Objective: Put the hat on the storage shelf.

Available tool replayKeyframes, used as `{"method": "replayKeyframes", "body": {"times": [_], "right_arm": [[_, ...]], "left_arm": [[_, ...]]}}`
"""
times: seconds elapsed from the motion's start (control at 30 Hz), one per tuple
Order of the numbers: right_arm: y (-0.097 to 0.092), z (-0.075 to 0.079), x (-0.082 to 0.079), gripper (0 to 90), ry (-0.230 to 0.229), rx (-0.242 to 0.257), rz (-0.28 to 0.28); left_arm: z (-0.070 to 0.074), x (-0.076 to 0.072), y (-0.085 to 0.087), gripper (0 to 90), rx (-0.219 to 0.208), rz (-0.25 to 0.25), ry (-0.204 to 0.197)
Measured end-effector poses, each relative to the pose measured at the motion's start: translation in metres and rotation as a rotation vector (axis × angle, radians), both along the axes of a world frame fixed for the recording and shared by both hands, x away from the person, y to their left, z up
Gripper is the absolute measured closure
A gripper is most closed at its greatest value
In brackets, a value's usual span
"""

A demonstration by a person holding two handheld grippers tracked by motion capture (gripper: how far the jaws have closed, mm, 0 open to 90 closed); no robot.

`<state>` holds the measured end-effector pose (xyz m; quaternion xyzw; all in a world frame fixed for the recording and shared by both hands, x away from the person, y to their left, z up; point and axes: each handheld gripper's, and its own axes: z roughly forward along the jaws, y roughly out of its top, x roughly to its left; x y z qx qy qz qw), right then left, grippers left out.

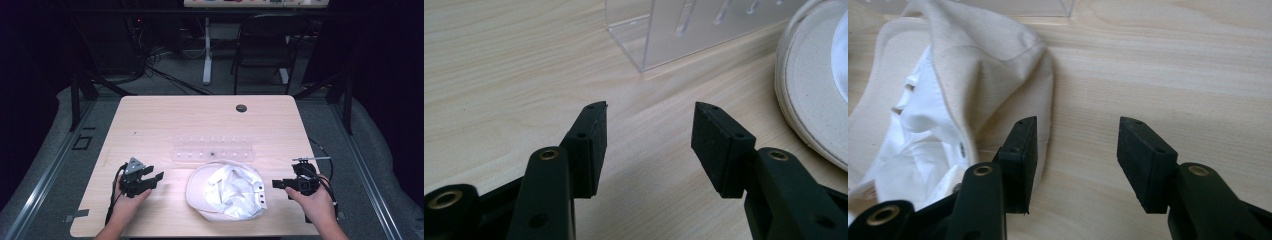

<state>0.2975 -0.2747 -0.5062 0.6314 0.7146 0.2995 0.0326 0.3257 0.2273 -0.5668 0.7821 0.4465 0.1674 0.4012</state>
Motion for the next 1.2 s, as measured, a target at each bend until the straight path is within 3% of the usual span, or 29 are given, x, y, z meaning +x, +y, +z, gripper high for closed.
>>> {"method": "replayKeyframes", "body": {"times": [0.13, 0.4, 0.5, 0.67, 0.73, 0.9, 1.2], "right_arm": [[0.01, 0.013, 0.006, 50.7, 0.039, -0.002, 0.031], [0.028, 0.032, 0.015, 50.4, 0.074, 0.018, 0.066], [0.038, 0.041, 0.018, 50.6, 0.076, -0.008, 0.081], [0.044, 0.046, 0.021, 50.6, 0.102, -0.004, 0.095], [0.051, 0.049, 0.022, 49.7, 0.124, -0.037, 0.114], [0.058, 0.047, 0.024, 48.5, 0.155, -0.062, 0.133], [0.058, 0.033, 0.02, 47.8, 0.202, -0.056, 0.151]], "left_arm": [[-0.001, 0.0, 0.0, 48.6, 0.003, 0.003, 0.003], [-0.003, 0.0, -0.003, 48.3, 0.007, -0.004, 0.008], [-0.002, 0.0, -0.002, 48.2, 0.008, -0.007, 0.007], [-0.002, 0.001, -0.002, 48.0, 0.006, -0.002, 0.01], [-0.003, 0.001, -0.002, 47.9, 0.011, -0.002, 0.01], [-0.003, 0.001, -0.002, 47.9, 0.01, -0.003, 0.009], [-0.003, 0.001, -0.002, 47.8, 0.01, -0.004, 0.008]]}}
